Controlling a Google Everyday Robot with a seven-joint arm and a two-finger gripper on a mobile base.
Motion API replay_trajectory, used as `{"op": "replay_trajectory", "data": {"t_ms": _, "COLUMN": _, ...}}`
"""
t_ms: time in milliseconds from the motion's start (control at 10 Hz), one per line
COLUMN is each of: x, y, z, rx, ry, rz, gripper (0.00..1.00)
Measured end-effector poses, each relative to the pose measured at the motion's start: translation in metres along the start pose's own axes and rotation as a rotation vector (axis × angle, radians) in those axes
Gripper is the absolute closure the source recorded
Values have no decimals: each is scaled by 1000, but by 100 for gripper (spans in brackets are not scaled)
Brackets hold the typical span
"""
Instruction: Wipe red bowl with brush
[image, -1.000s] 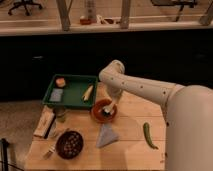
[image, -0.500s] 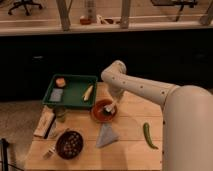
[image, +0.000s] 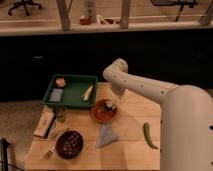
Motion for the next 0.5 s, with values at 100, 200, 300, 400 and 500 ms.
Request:
{"op": "replay_trajectory", "data": {"t_ms": 100, "x": -2, "y": -8, "z": 2, "rx": -5, "ry": 2, "rz": -7, "gripper": 100}}
{"op": "replay_trajectory", "data": {"t_ms": 200, "x": -7, "y": -18, "z": 5, "rx": -11, "ry": 2, "rz": -23, "gripper": 100}}
{"op": "replay_trajectory", "data": {"t_ms": 300, "x": -15, "y": -26, "z": 7, "rx": -14, "ry": -1, "rz": -45, "gripper": 100}}
{"op": "replay_trajectory", "data": {"t_ms": 400, "x": -20, "y": -29, "z": 11, "rx": -20, "ry": -3, "rz": -65, "gripper": 100}}
{"op": "replay_trajectory", "data": {"t_ms": 500, "x": -23, "y": -29, "z": 12, "rx": -24, "ry": -6, "rz": -81, "gripper": 100}}
